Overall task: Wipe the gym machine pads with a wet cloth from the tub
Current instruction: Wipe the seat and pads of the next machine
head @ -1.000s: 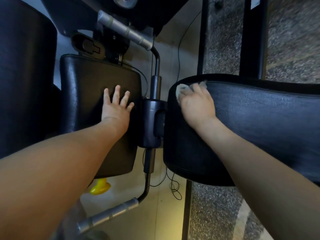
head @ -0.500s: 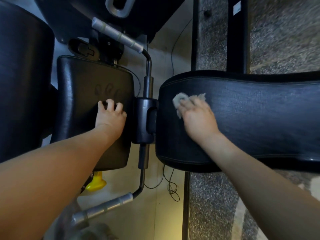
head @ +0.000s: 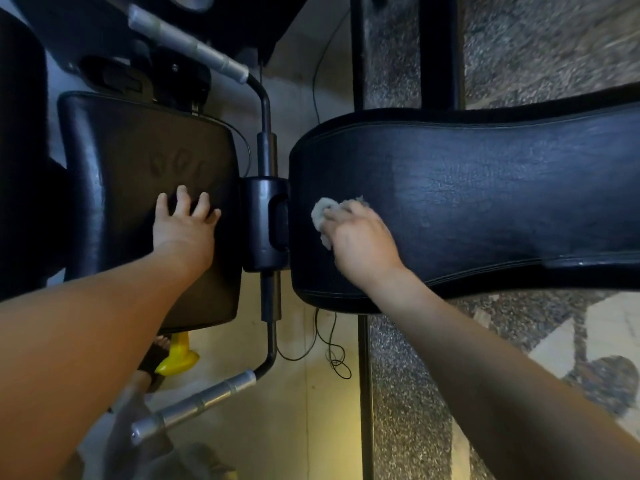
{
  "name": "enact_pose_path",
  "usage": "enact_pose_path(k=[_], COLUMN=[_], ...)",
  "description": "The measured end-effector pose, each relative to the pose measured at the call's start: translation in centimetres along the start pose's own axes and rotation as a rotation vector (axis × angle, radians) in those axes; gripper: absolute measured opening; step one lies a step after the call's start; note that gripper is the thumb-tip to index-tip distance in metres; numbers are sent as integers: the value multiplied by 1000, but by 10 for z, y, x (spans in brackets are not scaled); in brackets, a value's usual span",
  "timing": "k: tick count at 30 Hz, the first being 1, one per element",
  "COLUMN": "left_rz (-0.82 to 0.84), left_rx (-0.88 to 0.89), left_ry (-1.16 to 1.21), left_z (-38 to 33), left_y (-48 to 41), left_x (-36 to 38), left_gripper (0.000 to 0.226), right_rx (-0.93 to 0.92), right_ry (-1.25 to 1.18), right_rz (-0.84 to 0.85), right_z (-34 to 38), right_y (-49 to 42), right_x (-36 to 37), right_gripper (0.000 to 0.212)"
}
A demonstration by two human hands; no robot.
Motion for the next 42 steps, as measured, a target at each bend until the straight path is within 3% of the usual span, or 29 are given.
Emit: enact_pose_path(k=[5, 7, 10, 12, 14, 18, 24, 30, 35, 40, 42], left_rz=[-16, -37, -51, -48, -51, -54, -62, -72, -65, -65, -64], left_rx=[10, 29, 47, 51, 54, 73, 97, 86, 76, 72, 56], left_ry=[4, 6, 12, 4, -9, -34, -32, -41, -25, -43, -48], left_z=[-1, -1, 3, 2, -1, 2, 5, 2, 5, 2, 0], left_y=[-3, -4, -5, -4, -3, -5, -4, -4, -5, -2, 1], left_x=[3, 4, 7, 6, 3, 7, 9, 8, 11, 10, 11], left_gripper=[93, 93, 94, 89, 85, 91, 97, 95, 99, 99, 99], right_rx=[331, 347, 238, 163, 190, 457, 198, 360, 105, 259, 206], right_ry=[-81, -110, -151, -205, -224, -139, -168, -115, -86, -14, -18], right_rz=[-295, -229, 49, 134, 56, -237, -60, -275, -175, -130, -41], right_z=[-64, -51, 6, 24, 7, -40, 45, 3, 47, 24, 41], right_y=[12, 19, 24, 29, 28, 42, 52, 64, 61, 59, 71], right_x=[-42, -26, 21, 34, 20, -3, 53, 29, 60, 49, 69], right_gripper=[50, 58, 64, 63, 63, 60, 54, 52, 50, 58, 60])
Point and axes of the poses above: each hand's wrist, its own y-axis away from the middle knuckle, its own x-axis out of the palm, z = x × y, the point moved 8 cm from there along -y, towards the middle knuckle, and after that the axes turned 12 degrees about z, right-handed, at the moved point
